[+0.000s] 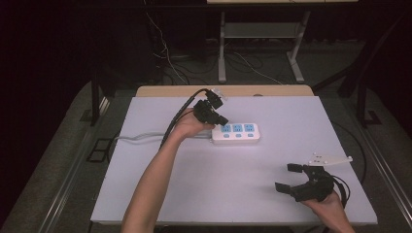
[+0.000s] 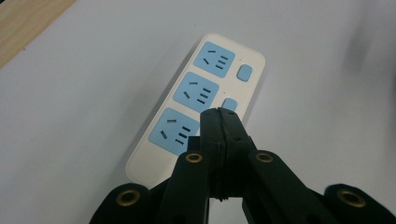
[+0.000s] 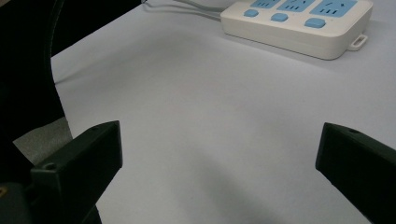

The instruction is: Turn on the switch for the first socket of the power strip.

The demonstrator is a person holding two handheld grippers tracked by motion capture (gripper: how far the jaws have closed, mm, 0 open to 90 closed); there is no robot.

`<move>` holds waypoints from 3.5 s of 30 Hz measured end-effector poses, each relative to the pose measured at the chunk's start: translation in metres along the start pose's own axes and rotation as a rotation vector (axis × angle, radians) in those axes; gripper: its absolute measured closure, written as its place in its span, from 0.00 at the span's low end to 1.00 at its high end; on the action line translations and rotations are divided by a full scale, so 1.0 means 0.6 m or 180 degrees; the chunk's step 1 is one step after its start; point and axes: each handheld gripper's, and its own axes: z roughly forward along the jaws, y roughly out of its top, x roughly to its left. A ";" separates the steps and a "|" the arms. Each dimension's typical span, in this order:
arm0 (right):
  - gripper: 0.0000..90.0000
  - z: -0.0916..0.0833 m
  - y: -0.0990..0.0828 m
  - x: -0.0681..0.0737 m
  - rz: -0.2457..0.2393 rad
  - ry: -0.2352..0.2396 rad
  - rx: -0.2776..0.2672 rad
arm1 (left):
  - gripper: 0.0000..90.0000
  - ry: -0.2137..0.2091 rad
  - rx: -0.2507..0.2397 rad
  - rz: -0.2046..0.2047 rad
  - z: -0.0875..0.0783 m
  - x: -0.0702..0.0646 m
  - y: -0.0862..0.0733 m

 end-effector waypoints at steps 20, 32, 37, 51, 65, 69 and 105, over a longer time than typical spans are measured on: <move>0.00 -0.002 -0.001 -0.002 -0.0008 -0.0015 0.0009 | 0.99 -0.0057 0.0139 -0.0024 0.039 0.004 -0.019; 0.00 -0.002 -0.001 -0.002 -0.0025 -0.0020 0.0027 | 0.99 -0.0083 0.0154 -0.0105 0.059 0.010 -0.029; 0.00 -0.001 -0.001 -0.002 -0.0027 -0.0020 0.0034 | 0.99 -0.0116 0.0186 -0.0120 0.070 0.012 -0.034; 0.00 -0.001 -0.001 -0.002 -0.0027 -0.0025 0.0022 | 0.99 -0.0073 0.0120 -0.0201 0.077 0.011 -0.039; 0.00 -0.005 0.000 -0.001 -0.0034 -0.0051 -0.0003 | 1.00 -0.0053 0.0092 -0.0294 0.083 0.006 -0.042; 0.00 -0.007 0.000 -0.001 -0.0036 -0.0058 -0.0028 | 1.00 -0.0005 0.0053 -0.0346 0.083 0.003 -0.046; 0.00 -0.010 0.000 -0.007 -0.0010 -0.0072 -0.0044 | 0.99 -0.0003 -0.0398 -0.0644 0.058 0.008 -0.068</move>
